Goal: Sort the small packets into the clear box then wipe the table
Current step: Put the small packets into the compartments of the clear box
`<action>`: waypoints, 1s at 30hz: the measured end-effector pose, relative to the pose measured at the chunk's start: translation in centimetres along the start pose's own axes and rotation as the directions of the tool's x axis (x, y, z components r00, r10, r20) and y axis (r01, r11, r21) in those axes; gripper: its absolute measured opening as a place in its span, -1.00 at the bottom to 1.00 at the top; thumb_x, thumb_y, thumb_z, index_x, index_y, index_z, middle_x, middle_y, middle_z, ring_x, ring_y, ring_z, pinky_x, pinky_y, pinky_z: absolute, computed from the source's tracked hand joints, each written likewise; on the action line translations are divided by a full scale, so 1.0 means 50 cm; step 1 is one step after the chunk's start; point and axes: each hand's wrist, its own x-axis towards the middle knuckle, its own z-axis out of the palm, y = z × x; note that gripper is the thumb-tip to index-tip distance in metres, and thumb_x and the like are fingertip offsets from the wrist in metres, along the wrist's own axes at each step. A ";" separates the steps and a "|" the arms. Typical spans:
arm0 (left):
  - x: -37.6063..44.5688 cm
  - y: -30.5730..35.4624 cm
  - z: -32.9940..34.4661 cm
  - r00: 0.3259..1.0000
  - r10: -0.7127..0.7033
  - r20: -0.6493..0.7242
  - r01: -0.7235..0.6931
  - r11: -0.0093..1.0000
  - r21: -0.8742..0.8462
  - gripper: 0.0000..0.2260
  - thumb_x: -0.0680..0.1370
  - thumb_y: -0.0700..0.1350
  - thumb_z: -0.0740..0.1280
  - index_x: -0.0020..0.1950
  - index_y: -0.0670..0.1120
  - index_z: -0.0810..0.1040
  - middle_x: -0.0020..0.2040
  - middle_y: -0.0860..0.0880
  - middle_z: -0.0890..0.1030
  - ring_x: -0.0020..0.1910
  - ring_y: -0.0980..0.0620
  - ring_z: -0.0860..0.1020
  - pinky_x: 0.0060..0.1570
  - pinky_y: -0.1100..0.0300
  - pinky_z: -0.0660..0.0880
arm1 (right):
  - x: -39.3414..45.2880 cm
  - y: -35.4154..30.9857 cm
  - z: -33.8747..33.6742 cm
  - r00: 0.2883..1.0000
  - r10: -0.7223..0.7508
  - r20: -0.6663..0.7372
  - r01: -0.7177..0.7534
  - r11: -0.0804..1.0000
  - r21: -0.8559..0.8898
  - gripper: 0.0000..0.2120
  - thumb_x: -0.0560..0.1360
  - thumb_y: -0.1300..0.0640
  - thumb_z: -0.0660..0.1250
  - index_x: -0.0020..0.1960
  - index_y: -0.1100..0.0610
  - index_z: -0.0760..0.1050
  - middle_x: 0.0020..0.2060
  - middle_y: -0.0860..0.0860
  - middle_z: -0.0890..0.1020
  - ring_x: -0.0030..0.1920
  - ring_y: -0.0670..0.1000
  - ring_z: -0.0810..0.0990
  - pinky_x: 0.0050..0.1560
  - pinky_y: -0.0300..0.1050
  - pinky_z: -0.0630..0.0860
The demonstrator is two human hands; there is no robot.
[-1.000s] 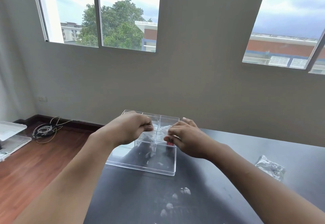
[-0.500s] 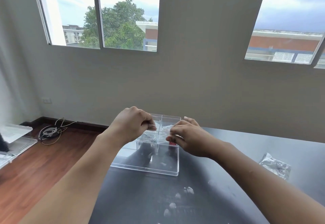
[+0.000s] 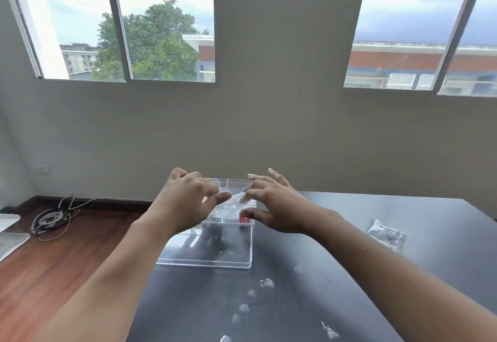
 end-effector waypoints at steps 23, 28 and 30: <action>0.155 0.481 0.061 0.850 0.509 0.133 -0.438 0.825 -0.358 -0.65 0.66 0.15 0.19 0.45 0.23 0.45 0.46 0.28 0.46 0.40 0.21 0.46 0.38 0.13 0.24 | -0.553 0.130 -0.206 0.848 0.519 0.106 -0.529 0.843 0.098 -0.71 0.56 -0.15 0.37 0.22 -0.06 0.64 0.17 -0.12 0.65 0.24 -0.09 0.52 0.24 -0.15 0.42; 0.188 0.543 0.086 0.733 0.583 0.350 -0.532 0.812 -0.239 -0.60 0.68 0.06 0.22 0.53 0.27 0.33 0.50 0.22 0.42 0.45 0.13 0.39 0.35 0.10 0.26 | -0.517 0.086 -0.144 0.916 0.390 0.093 -0.399 0.910 0.116 -0.76 0.53 -0.16 0.37 0.06 -0.06 0.68 -0.02 -0.10 0.68 0.02 -0.06 0.58 0.11 -0.03 0.51; 0.191 0.545 0.088 0.759 0.562 0.329 -0.527 0.826 -0.197 -0.64 0.67 0.12 0.22 0.49 0.25 0.40 0.41 0.19 0.49 0.40 0.10 0.41 0.29 0.09 0.29 | -0.510 0.081 -0.136 0.909 0.412 0.062 -0.416 0.906 0.081 -0.73 0.52 -0.22 0.36 0.02 -0.06 0.67 -0.05 -0.11 0.65 0.02 -0.05 0.59 0.08 -0.03 0.51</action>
